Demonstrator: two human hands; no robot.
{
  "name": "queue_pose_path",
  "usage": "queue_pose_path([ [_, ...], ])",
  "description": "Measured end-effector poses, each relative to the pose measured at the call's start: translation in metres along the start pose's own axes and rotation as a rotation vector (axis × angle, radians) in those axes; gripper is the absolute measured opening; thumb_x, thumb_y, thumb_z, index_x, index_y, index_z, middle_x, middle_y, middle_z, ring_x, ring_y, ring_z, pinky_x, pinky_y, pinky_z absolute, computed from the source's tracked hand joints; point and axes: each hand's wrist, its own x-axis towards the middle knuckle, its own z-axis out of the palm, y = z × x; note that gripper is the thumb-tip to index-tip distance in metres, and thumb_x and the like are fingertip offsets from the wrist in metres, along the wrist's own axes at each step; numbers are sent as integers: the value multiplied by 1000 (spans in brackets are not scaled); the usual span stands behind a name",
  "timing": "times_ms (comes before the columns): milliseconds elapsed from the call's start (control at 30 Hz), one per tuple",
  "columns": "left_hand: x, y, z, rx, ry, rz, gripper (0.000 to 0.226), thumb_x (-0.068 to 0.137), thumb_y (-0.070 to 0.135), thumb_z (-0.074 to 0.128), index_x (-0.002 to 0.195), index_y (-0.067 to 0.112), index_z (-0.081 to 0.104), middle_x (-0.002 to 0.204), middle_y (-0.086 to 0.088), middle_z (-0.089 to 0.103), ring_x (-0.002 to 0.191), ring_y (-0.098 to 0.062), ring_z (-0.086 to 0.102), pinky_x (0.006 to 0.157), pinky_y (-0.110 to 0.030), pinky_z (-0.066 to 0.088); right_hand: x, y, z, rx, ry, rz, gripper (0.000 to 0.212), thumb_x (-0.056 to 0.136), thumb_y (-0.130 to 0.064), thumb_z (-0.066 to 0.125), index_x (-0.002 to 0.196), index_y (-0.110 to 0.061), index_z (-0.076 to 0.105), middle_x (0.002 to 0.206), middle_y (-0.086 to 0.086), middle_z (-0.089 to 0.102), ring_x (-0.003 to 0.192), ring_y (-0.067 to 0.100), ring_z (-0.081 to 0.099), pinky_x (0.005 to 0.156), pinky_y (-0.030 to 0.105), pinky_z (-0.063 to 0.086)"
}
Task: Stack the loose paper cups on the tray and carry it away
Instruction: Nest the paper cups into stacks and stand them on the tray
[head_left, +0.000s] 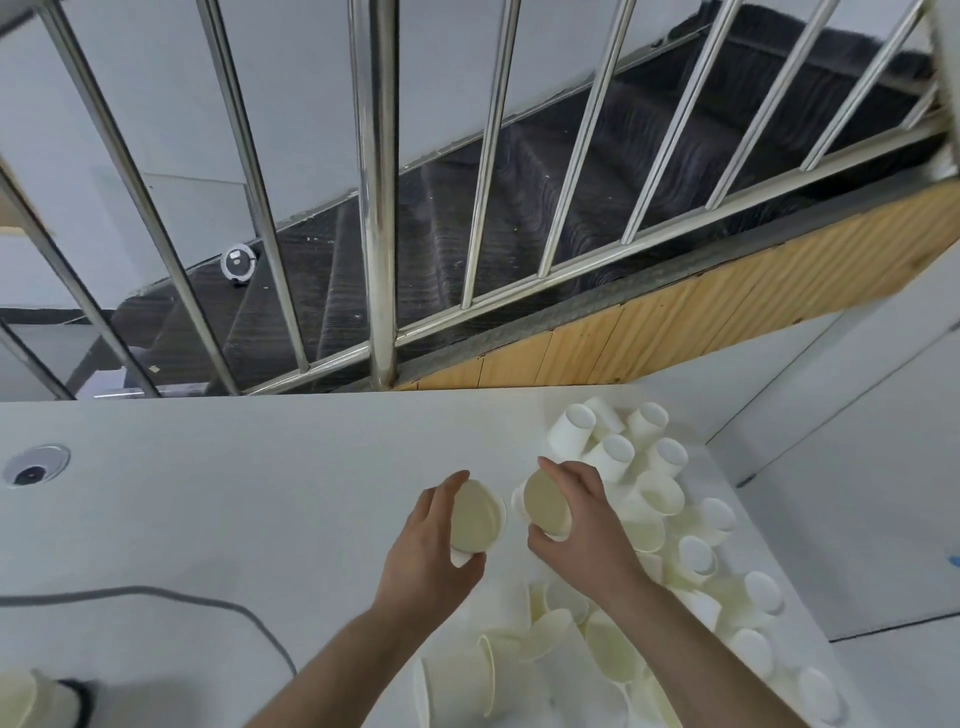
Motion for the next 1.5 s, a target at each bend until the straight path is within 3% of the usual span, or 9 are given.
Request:
queue_pose_path([
  [300, -106, 9, -46, -21, 64, 58, 80, 75, 26, 73, 140, 35, 28, 122, 23, 39, 109, -3, 49, 80, -17, 41, -107, -63, 5, -30, 60, -126, 74, 80, -33, 66, 147, -33, 34, 135, -21, 29, 118, 1, 44, 94, 24, 47],
  [467, -177, -2, -73, 2, 83, 66, 80, 75, 25, 74, 141, 33, 29, 121, 22, 39, 105, 1, 45, 81, -15, 39, -165, -93, 30, -46, 26, -146, 73, 81, -31, 64, 147, -31, 33, 139, -18, 27, 124, 4, 41, 91, 21, 46],
  [667, -246, -27, -118, 20, 160, 38, 79, 74, 24, 73, 135, 41, 26, 122, 20, 43, 101, 12, 38, 77, 3, 31, -214, -142, 68, -3, -34, -204, 74, 80, -26, 64, 147, -30, 33, 138, -17, 26, 125, 3, 39, 91, 17, 43],
  [833, -277, -44, -158, 40, 233, 8, 77, 75, 17, 74, 139, 25, 33, 122, 14, 45, 102, 13, 35, 80, 6, 26, -232, -179, 97, 31, -91, -242, 73, 81, -24, 63, 147, -31, 32, 135, -19, 26, 120, 2, 42, 91, 15, 42],
  [933, -289, -65, -182, 32, 273, -4, 77, 74, 16, 74, 139, 25, 33, 124, 15, 44, 110, 8, 38, 83, -1, 28, -237, -203, 117, 26, -116, -263, 73, 81, -25, 62, 147, -33, 31, 137, -19, 26, 121, 3, 41, 91, 15, 42],
  [1033, -296, -88, -206, 27, 282, -38, 79, 74, 17, 73, 140, 28, 31, 127, 16, 41, 103, 7, 40, 78, -11, 35, -238, -227, 141, 20, -134, -279, 74, 81, -26, 62, 148, -33, 32, 137, -19, 26, 123, 4, 42, 92, 18, 44],
  [1167, -301, -129, -246, 48, 265, -49, 80, 72, 18, 74, 139, 27, 32, 131, 12, 41, 99, 12, 37, 69, -6, 36, -235, -267, 179, 23, -156, -275, 74, 81, -27, 61, 148, -34, 31, 138, -20, 26, 122, 4, 42, 93, 19, 44],
  [1300, -305, -177, -295, 48, 248, -77, 80, 71, 21, 76, 138, 28, 33, 126, 8, 45, 96, 5, 45, 73, -18, 46, -232, -315, 223, 16, -177, -257, 73, 80, -28, 60, 146, -36, 31, 139, -20, 24, 121, 3, 43, 90, 20, 44],
  [1500, -307, -236, -356, 59, 247, -128, 81, 73, 21, 76, 140, 28, 31, 127, 10, 41, 96, 1, 43, 70, -9, 37, -222, -369, 285, 16, -212, -241, 74, 81, -26, 61, 148, -35, 30, 143, -19, 22, 127, 5, 40, 95, 23, 43],
])
